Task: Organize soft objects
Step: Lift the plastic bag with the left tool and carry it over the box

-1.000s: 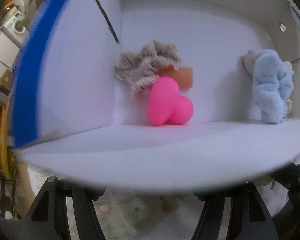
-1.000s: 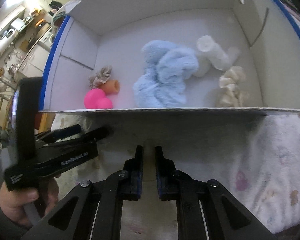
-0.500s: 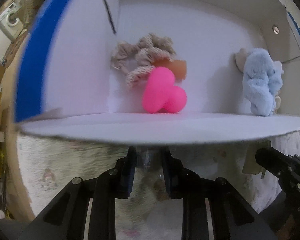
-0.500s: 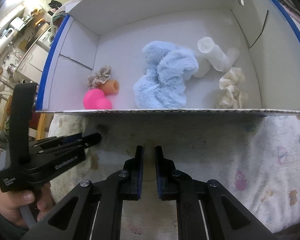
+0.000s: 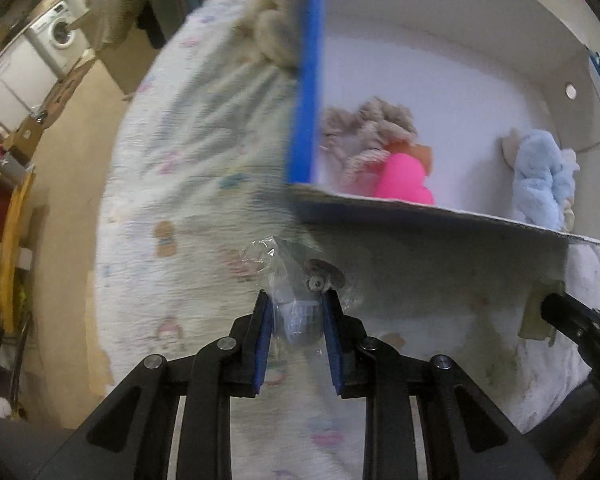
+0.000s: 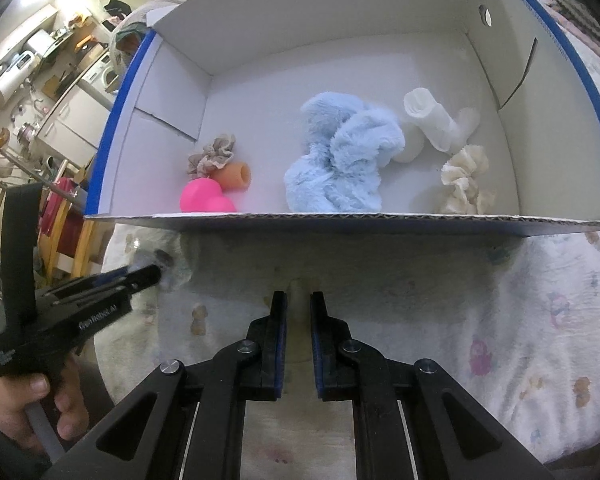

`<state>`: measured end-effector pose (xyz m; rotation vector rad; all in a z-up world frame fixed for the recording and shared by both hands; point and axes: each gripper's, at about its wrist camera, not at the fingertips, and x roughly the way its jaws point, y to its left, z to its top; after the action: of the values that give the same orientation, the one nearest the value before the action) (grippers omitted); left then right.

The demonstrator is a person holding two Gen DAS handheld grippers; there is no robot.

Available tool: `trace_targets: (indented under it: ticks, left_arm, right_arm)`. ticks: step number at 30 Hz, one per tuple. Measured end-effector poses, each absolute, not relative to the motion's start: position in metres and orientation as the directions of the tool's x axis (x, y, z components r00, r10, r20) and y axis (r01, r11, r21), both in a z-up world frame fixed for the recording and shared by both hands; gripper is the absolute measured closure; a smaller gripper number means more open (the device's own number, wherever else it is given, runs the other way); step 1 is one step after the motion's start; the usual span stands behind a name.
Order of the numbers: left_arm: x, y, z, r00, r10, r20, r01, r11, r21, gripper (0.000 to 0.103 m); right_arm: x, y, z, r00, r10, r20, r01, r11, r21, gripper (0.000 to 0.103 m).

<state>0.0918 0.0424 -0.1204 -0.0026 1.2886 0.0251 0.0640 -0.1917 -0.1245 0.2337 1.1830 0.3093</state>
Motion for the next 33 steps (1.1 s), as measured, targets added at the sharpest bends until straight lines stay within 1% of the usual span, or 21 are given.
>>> trace_targets:
  ticks: [8, 12, 15, 22, 28, 30, 33]
  left_arm:
    - [0.073, 0.056, -0.085, 0.385, 0.077, -0.92, -0.067, 0.996, 0.055, 0.081]
    - [0.053, 0.062, -0.064, 0.41, 0.064, -0.91, -0.093, 0.995, 0.028, 0.081]
    - [0.048, 0.059, -0.047, 0.433, 0.052, -0.9, -0.133, 0.991, -0.007, 0.081]
    - [0.033, 0.065, 0.007, 0.545, -0.006, -0.839, -0.153, 0.982, -0.107, 0.081]
    - [0.047, 0.058, 0.036, 0.603, -0.027, -0.797, -0.117, 0.986, -0.122, 0.081]
    - [0.057, 0.056, 0.04, 0.619, -0.037, -0.785, -0.105, 0.986, -0.129, 0.081]
    - [0.073, 0.048, 0.042, 0.617, -0.052, -0.785, -0.081, 0.988, -0.129, 0.081]
  right_arm:
    - [0.053, -0.193, -0.104, 0.378, 0.387, -0.841, -0.135, 0.922, 0.363, 0.09]
    - [0.046, -0.199, -0.081, 0.41, 0.408, -0.816, -0.174, 0.913, 0.369, 0.09]
    - [0.041, -0.207, -0.065, 0.426, 0.439, -0.791, -0.184, 0.898, 0.4, 0.09]
    - [0.033, -0.224, -0.03, 0.494, 0.475, -0.728, -0.197, 0.877, 0.439, 0.09]
    - [0.045, -0.24, -0.005, 0.543, 0.478, -0.69, -0.191, 0.871, 0.453, 0.09]
    - [0.052, -0.248, 0.0, 0.557, 0.483, -0.676, -0.183, 0.865, 0.467, 0.09]
    - [0.064, -0.253, 0.004, 0.563, 0.473, -0.678, -0.172, 0.869, 0.463, 0.09]
